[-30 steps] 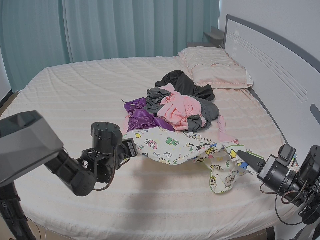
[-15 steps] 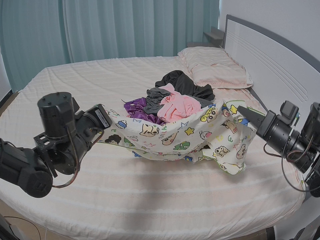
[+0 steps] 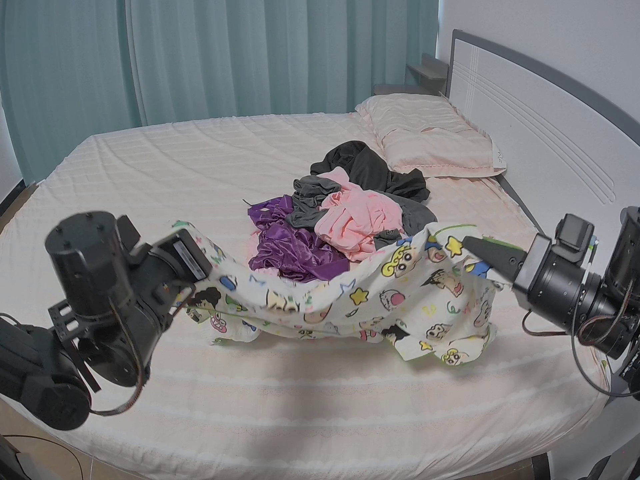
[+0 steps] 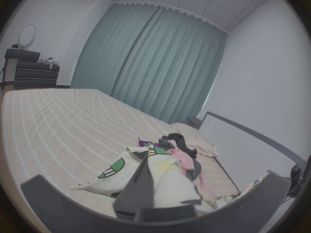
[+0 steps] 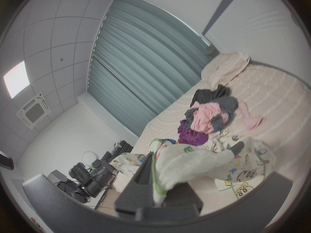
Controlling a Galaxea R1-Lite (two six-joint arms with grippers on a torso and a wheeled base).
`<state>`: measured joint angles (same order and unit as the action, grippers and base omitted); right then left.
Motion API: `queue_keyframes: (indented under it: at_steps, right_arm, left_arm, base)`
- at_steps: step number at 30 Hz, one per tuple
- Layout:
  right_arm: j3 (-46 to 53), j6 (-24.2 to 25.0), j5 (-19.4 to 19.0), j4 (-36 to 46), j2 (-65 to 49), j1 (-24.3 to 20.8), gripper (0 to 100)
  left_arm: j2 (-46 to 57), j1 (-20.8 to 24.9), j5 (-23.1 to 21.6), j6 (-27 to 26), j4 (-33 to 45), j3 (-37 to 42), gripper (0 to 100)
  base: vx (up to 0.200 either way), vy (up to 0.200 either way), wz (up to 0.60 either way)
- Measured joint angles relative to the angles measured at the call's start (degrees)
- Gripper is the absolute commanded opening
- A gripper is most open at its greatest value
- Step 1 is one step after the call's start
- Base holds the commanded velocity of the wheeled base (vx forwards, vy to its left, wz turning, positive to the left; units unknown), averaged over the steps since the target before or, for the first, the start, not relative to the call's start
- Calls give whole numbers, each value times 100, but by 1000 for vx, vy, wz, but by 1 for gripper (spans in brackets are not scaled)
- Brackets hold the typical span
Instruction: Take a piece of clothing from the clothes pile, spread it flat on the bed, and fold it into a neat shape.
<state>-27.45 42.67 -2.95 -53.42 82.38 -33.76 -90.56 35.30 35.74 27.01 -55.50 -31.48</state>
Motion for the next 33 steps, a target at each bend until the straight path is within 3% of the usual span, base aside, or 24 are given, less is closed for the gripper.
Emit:
queue_keyframes:
  at_steps: [9, 17, 28, 33]
  right_arm:
    - [397, 358, 11, -699, 560, -488, 0]
    - [952, 405, 5, -1295, 686, -541, 0]
    - [1204, 386, 63, -1367, 621, -555, 0]
    - [1219, 380, 44, -1367, 544, -571, 0]
  left_arm:
    - [-655, 428, 104, 363, -351, 507, 0]
    - [-883, 485, 121, 711, -430, 742, 0]
    - [-1045, 667, 169, 892, -438, 1020, 0]
    - [-1075, 658, 167, 1029, -455, 1059, 0]
  base:
    - [0, 0, 0]
    - [0, 0, 0]
    - [0, 0, 0]
    - [-200, 0, 0]
